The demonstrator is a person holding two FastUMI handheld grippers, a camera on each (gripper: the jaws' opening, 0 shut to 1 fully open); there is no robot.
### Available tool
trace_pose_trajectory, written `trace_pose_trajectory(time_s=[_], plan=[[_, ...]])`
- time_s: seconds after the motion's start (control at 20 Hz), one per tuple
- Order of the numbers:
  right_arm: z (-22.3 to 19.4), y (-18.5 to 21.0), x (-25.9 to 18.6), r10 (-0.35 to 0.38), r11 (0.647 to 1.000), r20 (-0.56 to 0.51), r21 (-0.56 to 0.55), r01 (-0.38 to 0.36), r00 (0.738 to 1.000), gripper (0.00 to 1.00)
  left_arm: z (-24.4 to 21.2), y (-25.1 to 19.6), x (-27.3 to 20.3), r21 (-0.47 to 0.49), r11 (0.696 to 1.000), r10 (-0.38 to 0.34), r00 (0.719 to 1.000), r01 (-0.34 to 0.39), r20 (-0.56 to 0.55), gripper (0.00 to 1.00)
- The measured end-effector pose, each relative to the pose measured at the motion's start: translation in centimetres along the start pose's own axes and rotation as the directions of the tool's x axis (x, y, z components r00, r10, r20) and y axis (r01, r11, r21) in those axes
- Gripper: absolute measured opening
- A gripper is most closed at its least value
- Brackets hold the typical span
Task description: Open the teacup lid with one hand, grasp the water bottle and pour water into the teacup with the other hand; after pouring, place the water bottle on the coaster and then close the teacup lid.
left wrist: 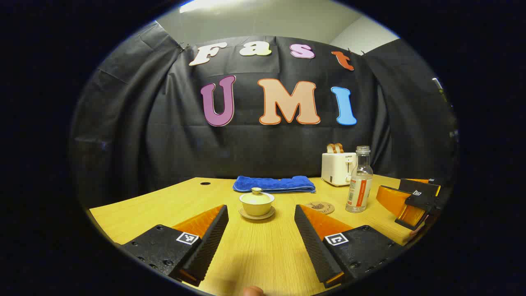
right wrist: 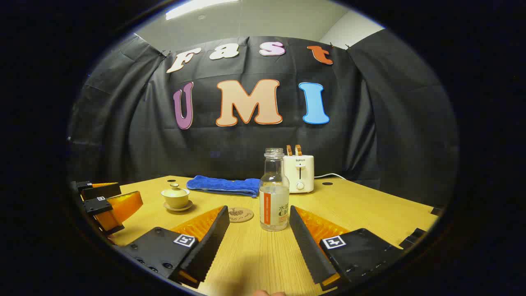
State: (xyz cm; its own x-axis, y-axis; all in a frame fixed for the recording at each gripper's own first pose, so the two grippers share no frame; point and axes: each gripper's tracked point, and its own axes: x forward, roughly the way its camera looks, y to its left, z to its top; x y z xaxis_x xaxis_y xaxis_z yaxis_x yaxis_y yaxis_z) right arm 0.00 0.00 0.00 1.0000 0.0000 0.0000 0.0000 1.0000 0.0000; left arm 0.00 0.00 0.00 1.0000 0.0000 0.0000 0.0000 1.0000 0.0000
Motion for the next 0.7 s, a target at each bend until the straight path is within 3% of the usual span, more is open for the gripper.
trace_pose_trajectory(time_s=[0.1,0.15,0.35,0.55,0.7], plan=[[-0.01,0.03,-0.03,0.000,1.000,0.002,0.000,0.000,1.000,0.95,-0.06,-0.03,0.03,0.001,1.000,-0.001,1.000,0.001,-0.003,0.95],[-0.04,-0.01,0.01,0.000,1.000,0.001,0.000,0.000,1.000,1.00,0.00,-0.05,0.03,0.001,1.000,-0.003,1.000,0.003,-0.003,0.95],[-0.08,-0.04,0.02,-0.001,1.000,0.002,-0.001,0.001,1.000,0.95,0.03,-0.09,0.04,0.001,1.000,-0.008,1.000,0.008,-0.004,0.95],[-0.07,-0.06,0.02,-0.004,1.000,0.003,-0.001,0.004,1.000,1.00,0.06,-0.02,-0.02,0.000,1.000,-0.009,1.000,0.009,-0.001,0.95],[-0.06,-0.03,0.02,-0.003,1.000,0.003,-0.001,0.003,1.000,0.92,-0.07,-0.06,0.06,0.001,1.000,-0.011,1.000,0.011,-0.002,0.95]])
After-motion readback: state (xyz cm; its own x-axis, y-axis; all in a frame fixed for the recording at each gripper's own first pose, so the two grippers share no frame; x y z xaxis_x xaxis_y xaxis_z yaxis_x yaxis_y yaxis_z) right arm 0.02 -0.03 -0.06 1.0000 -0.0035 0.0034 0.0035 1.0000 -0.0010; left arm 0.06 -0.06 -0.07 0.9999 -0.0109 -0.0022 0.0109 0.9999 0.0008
